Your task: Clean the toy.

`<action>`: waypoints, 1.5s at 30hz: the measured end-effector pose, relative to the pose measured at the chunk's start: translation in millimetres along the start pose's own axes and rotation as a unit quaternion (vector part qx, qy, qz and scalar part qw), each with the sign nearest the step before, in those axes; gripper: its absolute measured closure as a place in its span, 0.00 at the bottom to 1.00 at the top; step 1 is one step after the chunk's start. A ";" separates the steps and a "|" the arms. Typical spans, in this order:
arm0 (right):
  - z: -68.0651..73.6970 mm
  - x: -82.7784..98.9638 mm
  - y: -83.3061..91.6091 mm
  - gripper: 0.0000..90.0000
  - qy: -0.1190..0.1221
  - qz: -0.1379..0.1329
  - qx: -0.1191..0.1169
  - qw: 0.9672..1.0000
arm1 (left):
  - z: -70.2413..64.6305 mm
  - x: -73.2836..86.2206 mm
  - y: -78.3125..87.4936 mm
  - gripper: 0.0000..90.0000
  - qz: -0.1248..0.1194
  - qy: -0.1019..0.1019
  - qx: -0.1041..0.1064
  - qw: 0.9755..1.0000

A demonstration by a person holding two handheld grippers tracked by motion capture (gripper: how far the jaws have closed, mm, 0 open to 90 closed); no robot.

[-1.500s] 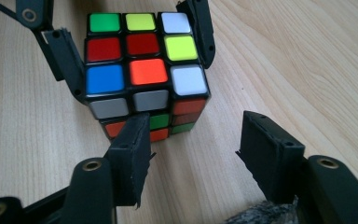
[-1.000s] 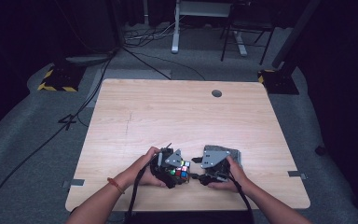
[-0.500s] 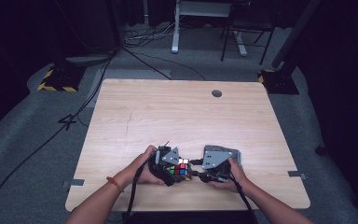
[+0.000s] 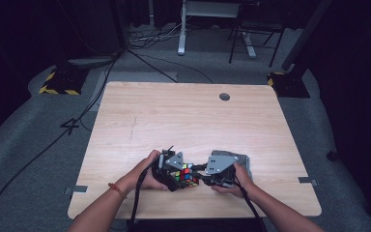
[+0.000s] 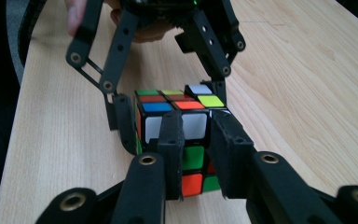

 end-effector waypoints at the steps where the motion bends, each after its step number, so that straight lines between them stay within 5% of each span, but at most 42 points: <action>1: 0.4 -1.0 -1.5 0.83 0.001 0.001 -0.003 1.000 | 0.7 0.7 -0.9 0.28 0.001 0.001 0.001 1.000; 8: 1.5 -9.1 -12.8 0.84 0.009 0.012 -0.020 1.000 | 2.5 2.3 -5.6 0.15 0.018 -0.008 -0.015 1.000; 10: 1.9 -11.7 -14.6 0.82 0.010 0.010 -0.020 1.000 | 3.8 3.7 -4.6 0.15 0.011 0.005 -0.010 1.000; 12: 1.3 -12.9 -16.4 0.82 0.006 0.008 -0.024 1.000 | 3.9 7.9 -2.2 0.19 0.030 -0.010 -0.010 0.999; 14: -0.4 -15.0 -17.7 0.78 0.006 0.005 -0.018 1.000 | 3.4 15.0 -1.3 0.36 0.043 -0.010 0.008 0.999; 17: -2.9 -13.7 -19.9 0.75 -0.003 0.006 -0.012 1.000 | 0.4 16.6 -0.8 0.37 0.045 -0.016 0.010 0.999; 21: -4.0 -12.8 -18.3 0.73 -0.011 0.006 -0.011 1.000 | 1.5 16.0 -2.2 0.36 0.034 -0.005 0.006 0.999; 25: -2.1 -8.1 -19.1 0.68 -0.010 0.025 -0.016 1.000 | 3.1 6.2 2.7 0.25 -0.011 0.014 -0.007 1.000; 29: -0.7 -9.1 -18.0 0.64 -0.013 0.019 -0.018 1.000 | 2.1 5.7 4.3 0.27 -0.011 0.009 -0.011 1.000; 37: -14.4 -11.5 31.3 0.56 -0.022 0.014 0.016 1.000 | 2.0 6.1 1.6 0.24 -0.009 0.008 -0.019 1.000; 41: -25.1 12.9 65.5 0.53 -0.038 0.045 0.038 0.998 | 0.7 6.4 0.3 0.25 -0.012 0.012 -0.021 1.000; 45: -34.2 51.2 83.4 0.51 -0.043 0.099 0.070 0.992 | -1.3 6.7 -4.3 0.24 -0.011 0.008 -0.026 1.000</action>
Point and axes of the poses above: each handheld gripper's, and its own axes: y roughly backward along the jaws, x roughly out of its underside, z roughly to its left, the point moved 6 cm from there along -y, roughly forward along the jaws, and after that the axes turned 13 degrees about -z, right-handed, at the moved point
